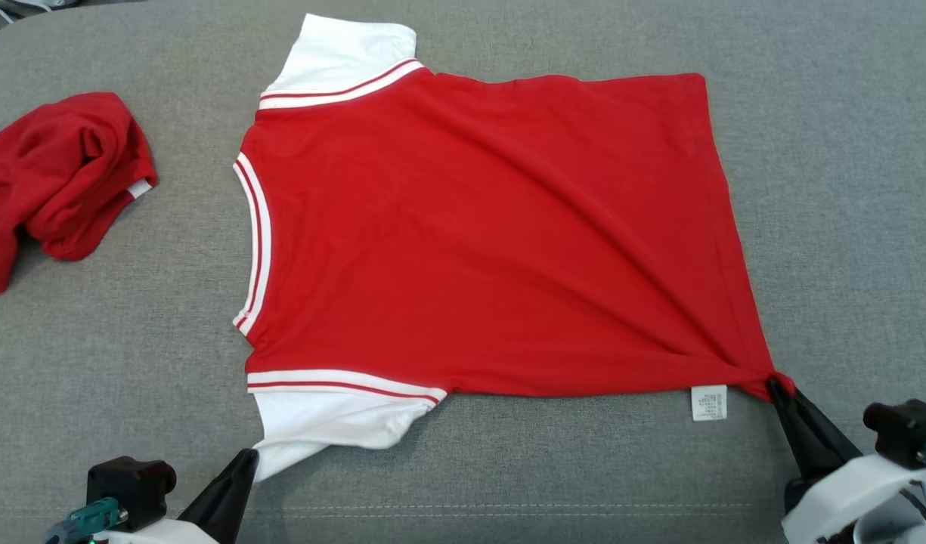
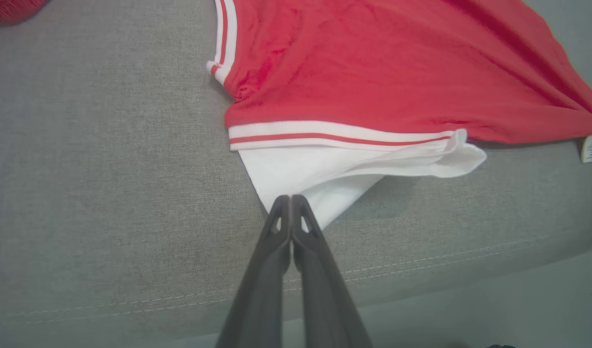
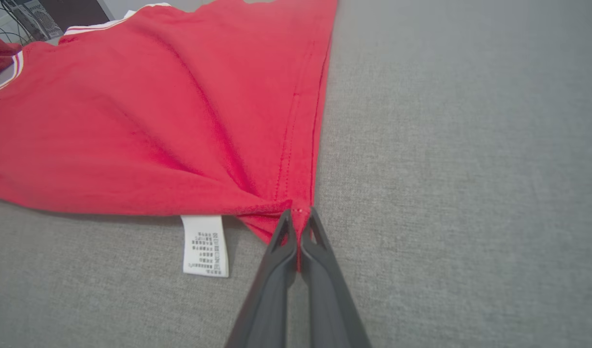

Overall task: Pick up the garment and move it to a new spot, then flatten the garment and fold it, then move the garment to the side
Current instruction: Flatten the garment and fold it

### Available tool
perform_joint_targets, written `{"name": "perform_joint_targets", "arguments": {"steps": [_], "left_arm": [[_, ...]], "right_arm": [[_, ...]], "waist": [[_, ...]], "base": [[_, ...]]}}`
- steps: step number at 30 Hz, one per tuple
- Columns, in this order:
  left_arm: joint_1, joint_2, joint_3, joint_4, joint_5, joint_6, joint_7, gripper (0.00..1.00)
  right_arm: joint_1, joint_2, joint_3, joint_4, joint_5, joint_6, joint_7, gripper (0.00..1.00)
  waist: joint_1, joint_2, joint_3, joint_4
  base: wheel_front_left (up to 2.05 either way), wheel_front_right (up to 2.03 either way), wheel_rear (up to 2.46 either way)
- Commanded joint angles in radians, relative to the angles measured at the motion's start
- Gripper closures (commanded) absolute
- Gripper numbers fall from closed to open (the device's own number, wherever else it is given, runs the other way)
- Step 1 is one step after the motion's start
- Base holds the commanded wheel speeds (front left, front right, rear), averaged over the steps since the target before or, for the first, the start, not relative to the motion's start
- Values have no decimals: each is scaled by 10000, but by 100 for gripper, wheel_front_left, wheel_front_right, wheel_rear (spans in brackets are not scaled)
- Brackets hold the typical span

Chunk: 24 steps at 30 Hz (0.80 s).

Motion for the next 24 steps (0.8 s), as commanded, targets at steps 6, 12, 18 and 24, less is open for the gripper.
{"name": "perform_joint_targets", "arguments": {"steps": [6, 12, 18, 24], "left_arm": [[208, 496, 723, -1527, -165, 209, 410, 100], [-977, 1065, 894, -1960, -322, -112, 861, 100], [-3277, 1396, 813, -1055, -760, -600, 1309, 100], [-5205, 1376, 533, 565, -1036, -1062, 1260, 100]], "right_arm": [[1160, -27, -824, -1844, -422, 39, 1023, 100], [731, -356, -947, -3122, -357, 39, 2534, 100], [-993, -783, -386, -3217, 82, 39, 3875, 100], [-2574, -956, 404, -2199, 695, 39, 4037, 100]], "waist": [[0, 0, 240, -108], [0, 0, 424, -198], [0, 0, 575, -377], [0, 0, 713, -495]], "base": [[0, 0, 0], [0, 0, 0], [0, 0, 0], [0, 0, 0]]}}
